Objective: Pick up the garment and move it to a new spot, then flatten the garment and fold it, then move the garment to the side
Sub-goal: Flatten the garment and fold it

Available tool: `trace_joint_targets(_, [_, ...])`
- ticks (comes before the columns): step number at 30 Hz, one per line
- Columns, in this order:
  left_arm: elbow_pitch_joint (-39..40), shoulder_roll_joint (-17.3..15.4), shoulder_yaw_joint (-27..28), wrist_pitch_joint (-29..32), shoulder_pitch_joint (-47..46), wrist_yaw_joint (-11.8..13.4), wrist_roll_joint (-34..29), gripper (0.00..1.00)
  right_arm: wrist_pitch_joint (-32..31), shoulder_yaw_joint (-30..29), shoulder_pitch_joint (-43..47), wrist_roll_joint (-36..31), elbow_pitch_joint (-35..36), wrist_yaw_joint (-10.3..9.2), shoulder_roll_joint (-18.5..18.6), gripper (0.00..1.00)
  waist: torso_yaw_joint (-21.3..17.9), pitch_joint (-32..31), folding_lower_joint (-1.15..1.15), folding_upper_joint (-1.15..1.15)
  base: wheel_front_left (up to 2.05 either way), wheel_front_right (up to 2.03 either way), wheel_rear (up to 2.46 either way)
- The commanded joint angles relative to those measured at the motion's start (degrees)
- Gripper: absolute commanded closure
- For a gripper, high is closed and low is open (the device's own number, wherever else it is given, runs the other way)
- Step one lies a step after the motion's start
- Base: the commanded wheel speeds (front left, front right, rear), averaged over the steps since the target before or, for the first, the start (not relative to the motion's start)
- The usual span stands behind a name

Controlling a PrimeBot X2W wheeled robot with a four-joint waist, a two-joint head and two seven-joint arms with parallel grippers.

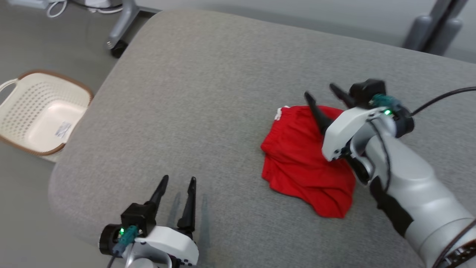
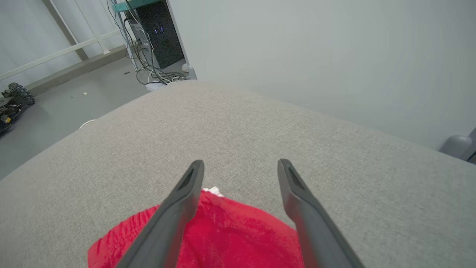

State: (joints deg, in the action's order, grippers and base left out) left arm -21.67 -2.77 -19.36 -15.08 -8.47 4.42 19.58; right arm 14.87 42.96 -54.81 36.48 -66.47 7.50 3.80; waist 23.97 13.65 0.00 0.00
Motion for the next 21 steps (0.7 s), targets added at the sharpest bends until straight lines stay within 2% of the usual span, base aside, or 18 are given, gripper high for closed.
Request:
trace_joint_targets(1, [0.60,-0.28,1.01,-0.07,-0.86,0.26,-0.69,0.00,0.39,-2.32,0.81,-1.45,1.77,-0.02,2.10,0.00,-2.73,-1.13,0.00,0.00,0.00,0.00,0.00])
trace_joint_targets(5, [1.58,-0.27,3.86,-0.07,-1.10,-0.09,-2.40,0.00,0.34,-12.16,6.67,-5.25,8.62,-0.01,3.83,0.00,-6.92,-2.63,0.00,0.00,0.00,0.00,0.00])
trace_joint_targets(8, [1.70,-0.31,5.71,-0.07,-1.00,-0.53,-3.87,0.00,0.36,-19.30,11.84,-10.50,13.86,-0.01,5.31,0.00,-10.00,-3.57,0.00,0.00,0.00,0.00,0.00])
trace_joint_targets(13, [1.24,-0.29,9.00,-0.07,0.41,-1.20,-5.83,0.00,0.36,-32.08,22.91,-19.89,23.33,-0.01,3.71,0.00,-15.75,-5.40,0.00,0.00,0.00,0.00,0.00])
trace_joint_targets(21, [0.58,-0.26,11.91,-0.07,2.08,-1.74,-7.75,0.00,0.37,-40.74,33.54,-26.51,32.44,-0.01,0.44,0.00,-20.72,-7.13,0.00,0.00,0.00,0.00,0.00])
